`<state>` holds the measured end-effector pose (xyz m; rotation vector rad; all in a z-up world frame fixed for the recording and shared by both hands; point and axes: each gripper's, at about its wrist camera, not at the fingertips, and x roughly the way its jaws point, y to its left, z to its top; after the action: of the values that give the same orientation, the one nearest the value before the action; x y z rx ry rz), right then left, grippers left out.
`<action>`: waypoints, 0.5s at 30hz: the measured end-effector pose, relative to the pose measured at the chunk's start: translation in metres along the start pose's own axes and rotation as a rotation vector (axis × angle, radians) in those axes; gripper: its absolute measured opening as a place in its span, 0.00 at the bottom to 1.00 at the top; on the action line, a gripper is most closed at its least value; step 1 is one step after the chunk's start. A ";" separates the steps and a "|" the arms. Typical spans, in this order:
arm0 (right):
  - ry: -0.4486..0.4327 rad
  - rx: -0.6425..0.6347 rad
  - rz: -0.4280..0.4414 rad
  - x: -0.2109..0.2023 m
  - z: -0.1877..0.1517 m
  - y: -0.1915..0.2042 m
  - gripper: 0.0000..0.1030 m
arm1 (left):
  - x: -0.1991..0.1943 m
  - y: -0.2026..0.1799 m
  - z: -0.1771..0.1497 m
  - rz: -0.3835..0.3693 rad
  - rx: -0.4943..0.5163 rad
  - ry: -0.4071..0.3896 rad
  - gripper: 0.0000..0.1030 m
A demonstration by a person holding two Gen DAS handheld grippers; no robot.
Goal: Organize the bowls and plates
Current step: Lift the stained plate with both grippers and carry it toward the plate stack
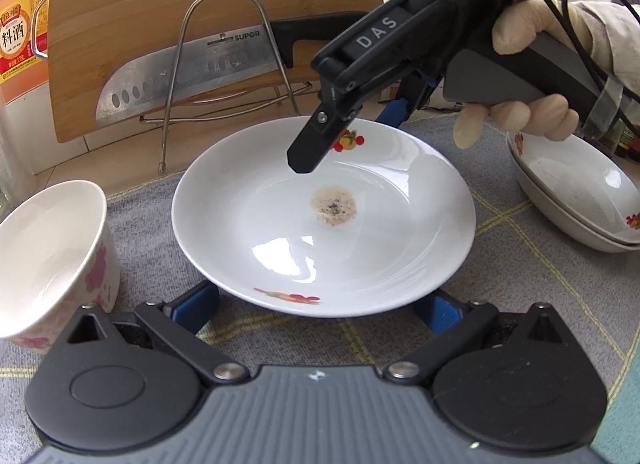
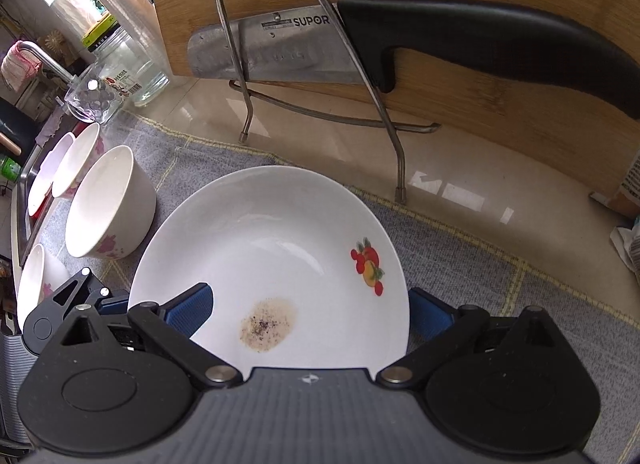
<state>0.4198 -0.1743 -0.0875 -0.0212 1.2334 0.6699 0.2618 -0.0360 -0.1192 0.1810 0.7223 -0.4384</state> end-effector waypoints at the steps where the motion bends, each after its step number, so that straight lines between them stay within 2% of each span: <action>1: 0.002 0.002 0.005 0.001 0.002 -0.001 1.00 | 0.000 0.000 -0.001 -0.001 0.001 -0.002 1.00; 6: 0.015 0.004 0.020 0.003 0.008 -0.003 1.00 | -0.003 0.001 -0.002 -0.009 0.008 -0.009 1.00; 15: 0.096 0.026 0.133 0.010 0.026 -0.008 1.00 | -0.005 0.001 -0.002 -0.033 0.034 -0.017 1.00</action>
<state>0.4472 -0.1668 -0.0900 0.0510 1.3443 0.7753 0.2577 -0.0324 -0.1178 0.1977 0.7022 -0.4834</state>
